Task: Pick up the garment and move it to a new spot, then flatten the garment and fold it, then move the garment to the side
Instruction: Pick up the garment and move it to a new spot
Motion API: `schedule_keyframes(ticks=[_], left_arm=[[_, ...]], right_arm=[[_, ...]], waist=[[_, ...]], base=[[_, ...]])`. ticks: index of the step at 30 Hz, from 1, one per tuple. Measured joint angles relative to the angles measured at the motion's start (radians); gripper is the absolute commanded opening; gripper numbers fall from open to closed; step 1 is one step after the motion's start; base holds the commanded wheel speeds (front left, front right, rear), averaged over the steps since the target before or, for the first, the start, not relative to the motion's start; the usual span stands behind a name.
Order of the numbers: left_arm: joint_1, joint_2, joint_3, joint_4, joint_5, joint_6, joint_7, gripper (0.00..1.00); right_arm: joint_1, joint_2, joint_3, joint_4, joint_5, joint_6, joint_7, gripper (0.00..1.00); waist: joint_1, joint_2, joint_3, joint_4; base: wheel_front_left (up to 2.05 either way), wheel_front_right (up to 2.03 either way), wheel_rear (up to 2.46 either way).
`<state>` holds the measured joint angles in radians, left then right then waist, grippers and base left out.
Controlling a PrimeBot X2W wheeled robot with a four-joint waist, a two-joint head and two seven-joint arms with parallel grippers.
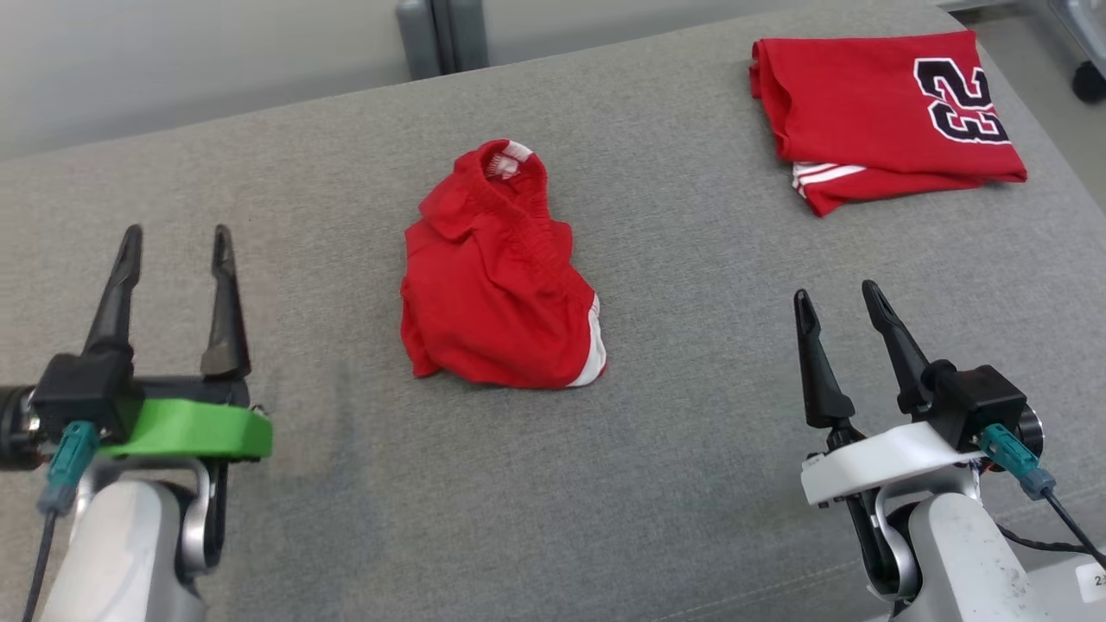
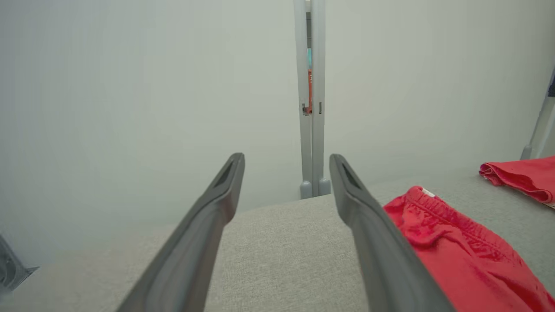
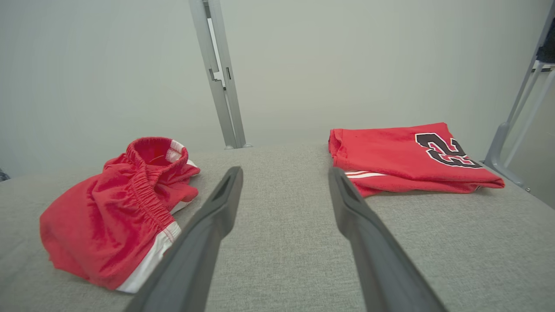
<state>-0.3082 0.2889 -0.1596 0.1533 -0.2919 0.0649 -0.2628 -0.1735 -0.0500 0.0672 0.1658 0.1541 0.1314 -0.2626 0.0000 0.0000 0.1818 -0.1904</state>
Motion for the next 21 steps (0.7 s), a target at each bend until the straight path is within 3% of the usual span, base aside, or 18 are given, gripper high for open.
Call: schedule_keyframes(ticks=[8,21], left_arm=[[0.184,-0.025,0.151,-0.073,0.040,0.012,-0.001,1.00],[0.342,-0.119,0.214,-0.058,0.087,-0.047,-0.001,1.00]], right_arm=[[0.026,0.001,-0.007,0.017,-0.017,0.000,0.000,1.00],[0.080,0.001,-0.019,0.046,-0.050,0.000,0.000,1.00]], waist=[[0.0000,0.0000,-0.034,0.072],[0.0000,0.0000,-0.088,0.159]], base=[[0.00,0.00,0.00],[0.00,0.00,0.00]])
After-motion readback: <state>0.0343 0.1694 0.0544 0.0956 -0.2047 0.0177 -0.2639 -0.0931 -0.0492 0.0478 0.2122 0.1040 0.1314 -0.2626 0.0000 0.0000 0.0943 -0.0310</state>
